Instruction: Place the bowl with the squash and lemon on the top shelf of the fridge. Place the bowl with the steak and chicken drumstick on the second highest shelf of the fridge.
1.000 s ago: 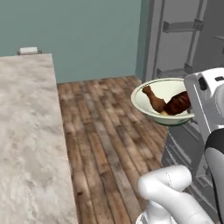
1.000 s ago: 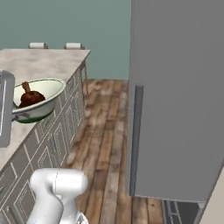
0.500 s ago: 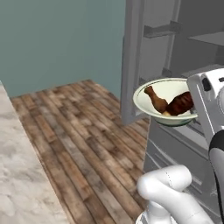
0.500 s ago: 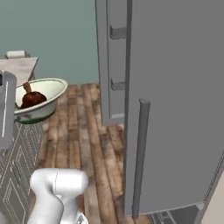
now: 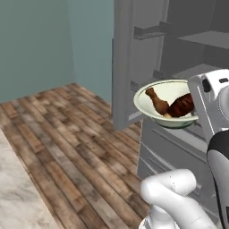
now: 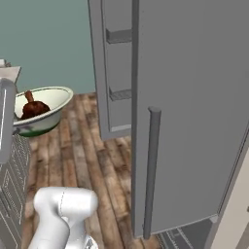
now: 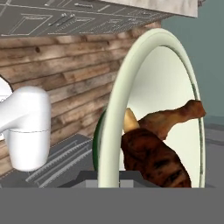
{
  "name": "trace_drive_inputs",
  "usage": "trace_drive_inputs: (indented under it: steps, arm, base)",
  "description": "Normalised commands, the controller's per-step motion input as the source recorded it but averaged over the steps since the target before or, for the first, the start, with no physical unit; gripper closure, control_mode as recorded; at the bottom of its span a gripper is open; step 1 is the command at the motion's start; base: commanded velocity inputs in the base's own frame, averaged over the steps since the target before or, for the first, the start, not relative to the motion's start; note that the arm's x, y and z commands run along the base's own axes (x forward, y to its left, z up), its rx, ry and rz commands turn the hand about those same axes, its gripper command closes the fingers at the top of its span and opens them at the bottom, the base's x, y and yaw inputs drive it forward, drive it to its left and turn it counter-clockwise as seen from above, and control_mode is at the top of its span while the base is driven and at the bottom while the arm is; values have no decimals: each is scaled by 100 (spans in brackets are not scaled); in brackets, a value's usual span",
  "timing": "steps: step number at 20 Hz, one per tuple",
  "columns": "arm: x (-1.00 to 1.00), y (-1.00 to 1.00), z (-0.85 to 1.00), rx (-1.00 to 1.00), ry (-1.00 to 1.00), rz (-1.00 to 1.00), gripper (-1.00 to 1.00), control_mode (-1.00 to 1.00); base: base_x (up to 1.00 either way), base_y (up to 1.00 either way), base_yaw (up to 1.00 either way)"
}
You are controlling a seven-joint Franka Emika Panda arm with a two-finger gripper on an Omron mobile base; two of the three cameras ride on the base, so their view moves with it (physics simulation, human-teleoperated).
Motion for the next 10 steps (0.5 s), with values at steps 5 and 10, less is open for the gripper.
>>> trace_drive_inputs:
  steps: [5,10]
  arm:
    - [0,0,0,0,0,0,100,100]
    - [0,0,0,0,0,0,100,100]
  base:
    - [0,100,-6]
    - [13,100,11]
